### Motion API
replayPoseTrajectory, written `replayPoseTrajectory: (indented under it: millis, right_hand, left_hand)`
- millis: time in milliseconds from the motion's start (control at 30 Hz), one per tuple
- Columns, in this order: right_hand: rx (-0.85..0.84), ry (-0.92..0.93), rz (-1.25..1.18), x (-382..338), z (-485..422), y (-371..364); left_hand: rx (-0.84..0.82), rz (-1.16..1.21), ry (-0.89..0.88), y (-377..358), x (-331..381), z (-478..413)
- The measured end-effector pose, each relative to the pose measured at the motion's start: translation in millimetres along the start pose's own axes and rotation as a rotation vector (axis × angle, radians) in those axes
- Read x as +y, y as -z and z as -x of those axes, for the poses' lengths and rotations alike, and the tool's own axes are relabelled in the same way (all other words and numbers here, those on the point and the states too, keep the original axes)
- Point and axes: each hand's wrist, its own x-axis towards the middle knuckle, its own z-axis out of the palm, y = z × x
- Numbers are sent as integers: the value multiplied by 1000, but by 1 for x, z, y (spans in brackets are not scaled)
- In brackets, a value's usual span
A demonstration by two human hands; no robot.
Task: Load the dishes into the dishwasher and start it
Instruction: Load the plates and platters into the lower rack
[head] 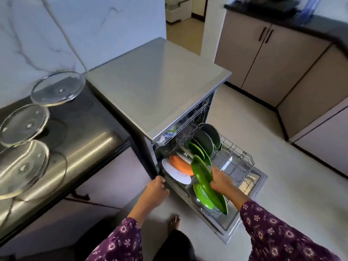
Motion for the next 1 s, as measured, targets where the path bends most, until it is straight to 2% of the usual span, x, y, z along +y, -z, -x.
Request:
replayPoseTrajectory:
  millis: [200, 433, 833, 1000]
  right_hand:
    - [26, -144, -9, 4, -59, -3]
    - [60, -171, 56, 9, -112, 6]
    - [43, -240, -3, 63, -219, -12]
    - [111, -225, -37, 88, -286, -7]
  left_hand:
    - [-116, -99, -65, 9, 1, -76]
    - [-207, -111, -84, -1, 26, -148]
    - [-302, -216, -106, -70, 56, -281]
    - [-261, -256, -229, -116, 75, -354]
